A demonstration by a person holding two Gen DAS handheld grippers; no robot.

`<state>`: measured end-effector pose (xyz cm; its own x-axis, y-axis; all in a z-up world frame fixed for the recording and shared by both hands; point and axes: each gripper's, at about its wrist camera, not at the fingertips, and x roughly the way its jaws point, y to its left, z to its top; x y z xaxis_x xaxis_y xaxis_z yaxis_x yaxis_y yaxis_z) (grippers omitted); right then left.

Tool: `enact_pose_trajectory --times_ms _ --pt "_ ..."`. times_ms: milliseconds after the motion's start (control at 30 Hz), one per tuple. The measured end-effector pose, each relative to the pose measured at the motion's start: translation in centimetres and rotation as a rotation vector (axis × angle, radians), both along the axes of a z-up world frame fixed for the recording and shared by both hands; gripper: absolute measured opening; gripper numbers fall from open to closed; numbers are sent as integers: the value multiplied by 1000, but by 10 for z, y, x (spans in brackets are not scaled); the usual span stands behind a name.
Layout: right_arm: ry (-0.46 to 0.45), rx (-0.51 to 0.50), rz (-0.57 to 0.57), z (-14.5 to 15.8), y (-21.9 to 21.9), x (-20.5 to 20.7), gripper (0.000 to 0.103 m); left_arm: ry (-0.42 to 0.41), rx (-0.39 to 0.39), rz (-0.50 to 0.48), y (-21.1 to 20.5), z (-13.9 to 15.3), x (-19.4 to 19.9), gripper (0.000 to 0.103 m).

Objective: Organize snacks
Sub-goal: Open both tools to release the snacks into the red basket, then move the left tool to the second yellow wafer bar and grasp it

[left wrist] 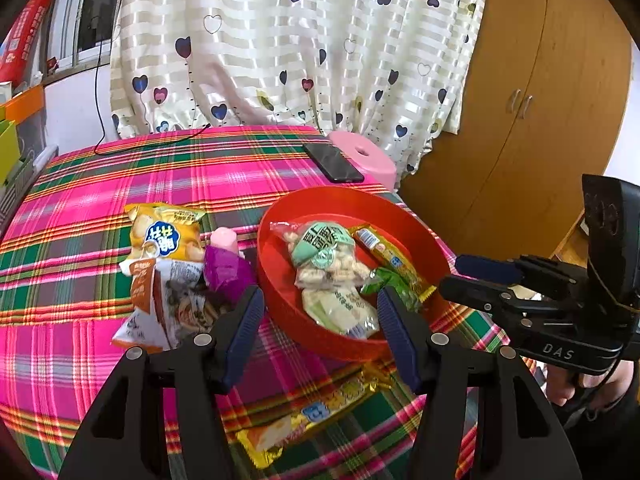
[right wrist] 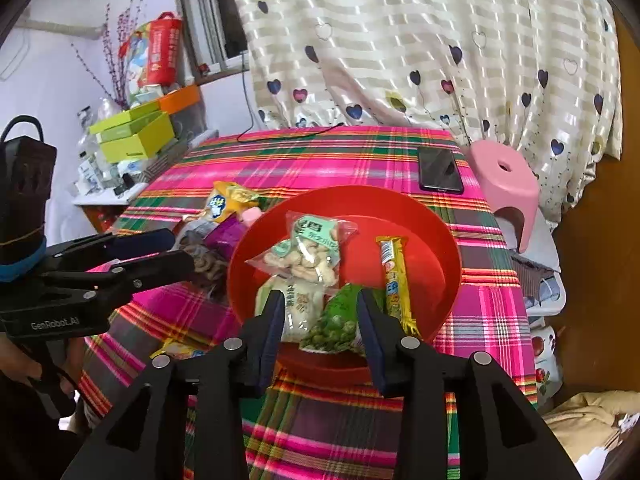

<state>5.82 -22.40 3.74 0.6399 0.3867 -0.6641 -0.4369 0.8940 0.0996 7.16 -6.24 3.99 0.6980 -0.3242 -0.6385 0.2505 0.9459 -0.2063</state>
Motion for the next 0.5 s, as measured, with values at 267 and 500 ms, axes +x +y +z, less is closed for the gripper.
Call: enact_pose_trajectory --times_ms 267,500 --pt "-5 -8 21 1 5 -16 41 -1 -2 9 5 -2 -16 60" --pt "-11 -7 29 1 7 -24 43 6 2 12 9 -5 -24 60"
